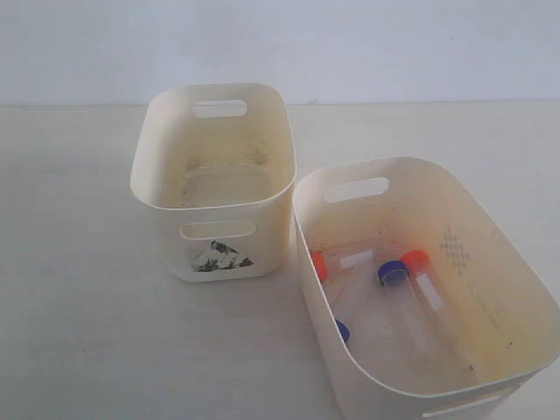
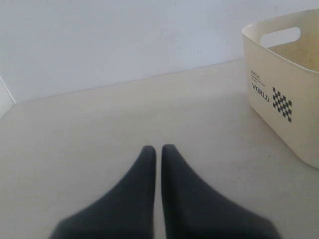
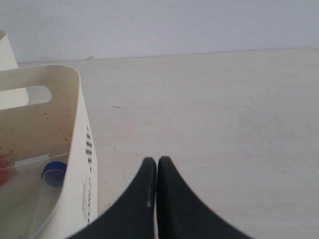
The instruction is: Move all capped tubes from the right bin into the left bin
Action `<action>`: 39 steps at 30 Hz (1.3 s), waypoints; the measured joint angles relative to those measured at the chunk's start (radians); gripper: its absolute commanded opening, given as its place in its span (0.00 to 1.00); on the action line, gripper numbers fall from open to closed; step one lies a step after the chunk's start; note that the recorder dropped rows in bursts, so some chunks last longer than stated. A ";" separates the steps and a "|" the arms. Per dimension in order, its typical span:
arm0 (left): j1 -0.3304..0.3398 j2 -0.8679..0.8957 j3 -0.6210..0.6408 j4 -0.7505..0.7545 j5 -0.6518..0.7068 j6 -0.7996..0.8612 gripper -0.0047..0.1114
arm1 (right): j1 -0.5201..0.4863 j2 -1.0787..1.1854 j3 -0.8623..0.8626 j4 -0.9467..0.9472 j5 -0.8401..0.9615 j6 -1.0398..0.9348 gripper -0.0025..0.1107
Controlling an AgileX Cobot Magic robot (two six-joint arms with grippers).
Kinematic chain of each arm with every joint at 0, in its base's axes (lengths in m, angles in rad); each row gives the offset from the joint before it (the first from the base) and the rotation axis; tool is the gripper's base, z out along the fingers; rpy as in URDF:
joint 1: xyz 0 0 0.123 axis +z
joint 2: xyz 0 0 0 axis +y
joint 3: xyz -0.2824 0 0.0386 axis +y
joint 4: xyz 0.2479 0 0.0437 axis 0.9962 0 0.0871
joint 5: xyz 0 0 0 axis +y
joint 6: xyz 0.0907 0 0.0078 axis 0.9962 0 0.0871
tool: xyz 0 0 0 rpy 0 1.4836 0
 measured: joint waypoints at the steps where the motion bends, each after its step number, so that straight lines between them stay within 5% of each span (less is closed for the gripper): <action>1: 0.000 0.000 0.000 0.000 0.000 0.000 0.08 | 0.000 0.000 0.000 0.000 0.000 0.000 0.02; 15: 0.000 0.000 0.000 0.000 0.000 0.000 0.08 | 0.000 0.000 0.000 0.000 -0.005 0.000 0.02; 23: 0.000 0.000 0.000 0.000 0.000 0.000 0.08 | 0.000 0.000 0.000 -0.003 -0.502 0.000 0.02; 39: 0.000 0.000 0.000 0.000 0.000 0.000 0.08 | 0.000 -0.002 -0.046 0.039 -0.943 -0.032 0.02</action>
